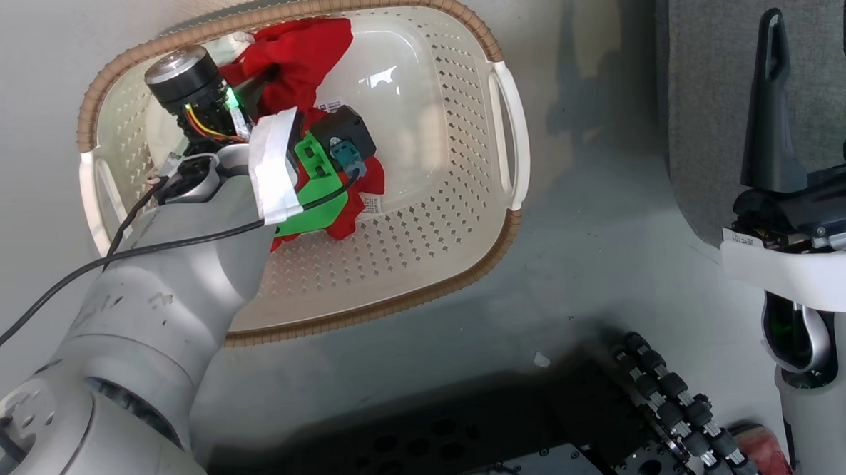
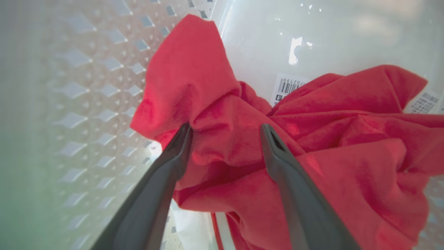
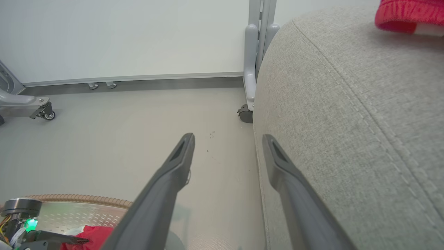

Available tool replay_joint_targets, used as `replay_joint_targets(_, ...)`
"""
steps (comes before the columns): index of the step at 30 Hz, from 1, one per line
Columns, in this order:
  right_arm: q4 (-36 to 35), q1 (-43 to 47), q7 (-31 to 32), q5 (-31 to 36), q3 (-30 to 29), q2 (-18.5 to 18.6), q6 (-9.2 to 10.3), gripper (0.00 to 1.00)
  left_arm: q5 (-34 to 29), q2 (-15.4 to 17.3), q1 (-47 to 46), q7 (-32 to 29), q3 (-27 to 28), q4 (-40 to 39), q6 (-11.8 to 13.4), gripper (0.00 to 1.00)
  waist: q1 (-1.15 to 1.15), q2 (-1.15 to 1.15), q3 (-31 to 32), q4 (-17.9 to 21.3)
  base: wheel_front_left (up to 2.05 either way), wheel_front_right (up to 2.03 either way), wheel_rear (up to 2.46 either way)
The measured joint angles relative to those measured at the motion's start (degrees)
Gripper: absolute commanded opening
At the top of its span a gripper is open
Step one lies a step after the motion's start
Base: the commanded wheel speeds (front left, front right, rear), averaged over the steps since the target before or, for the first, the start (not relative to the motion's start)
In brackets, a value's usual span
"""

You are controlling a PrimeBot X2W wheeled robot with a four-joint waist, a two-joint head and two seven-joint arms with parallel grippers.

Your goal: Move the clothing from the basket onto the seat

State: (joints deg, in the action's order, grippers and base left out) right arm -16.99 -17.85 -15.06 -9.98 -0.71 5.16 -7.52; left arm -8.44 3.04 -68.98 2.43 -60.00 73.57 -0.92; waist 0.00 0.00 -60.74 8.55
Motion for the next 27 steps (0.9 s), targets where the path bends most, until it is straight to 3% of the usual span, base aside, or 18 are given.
replay_joint_targets(2, -0.41, 0.16, 0.00, 0.00, -0.01, 0.07, 0.00, 1.00, 0.01, 0.22, 0.10, -0.01, -0.34, 0.04, -0.01, 1.00, 0.00, 0.00, -0.10, 0.15, 0.00, 0.00, 0.00)
replay_joint_targets(4, -0.74, 0.59, 0.00, 0.01, -0.02, 0.07, 0.00, 1.00, 0.01, 0.55, 0.24, -0.04, -0.77, 0.13, 0.01, 0.77, 0.00, 0.00, -0.19, 0.24, 0.00, 0.00, 0.00)
replay_joint_targets(5, -0.85, 0.95, 0.00, 0.01, -0.01, 0.05, 0.00, 1.00, 0.01, 0.69, 0.29, -0.08, -1.01, 0.18, 0.12, 0.42, 0.00, 0.00, -0.22, 0.27, 0.00, 0.00, 0.00)
replay_joint_targets(6, -0.94, 1.20, 0.00, 0.01, 0.00, 0.05, 0.00, 1.00, 0.00, 0.82, 0.30, -0.04, -1.18, 0.19, 0.36, 0.25, 0.00, 0.00, -0.25, 0.29, 0.00, 0.00, 0.00)
replay_joint_targets(7, -0.99, 1.22, 0.00, 0.01, -0.01, 0.05, 0.00, 1.00, 0.00, 0.87, 0.30, 0.18, -1.26, 0.19, 0.44, 0.00, 0.00, 0.00, -0.28, 0.30, 0.00, 0.00, 0.00)
replay_joint_targets(18, -0.45, 0.82, 0.00, -0.01, 0.81, -0.13, 0.00, 1.00, 1.05, 0.91, 0.29, 3.89, -1.86, 0.26, 1.49, 0.00, 0.00, 0.00, 0.18, -0.01, 0.00, 0.00, 0.00)
replay_joint_targets(27, 2.41, -1.37, 0.00, -0.35, 2.32, -0.53, 0.00, 1.00, 6.03, 0.07, 3.18, 10.81, 0.80, -0.45, 2.70, 0.00, 0.00, 0.00, 3.93, -0.16, 0.00, 0.00, 0.00)
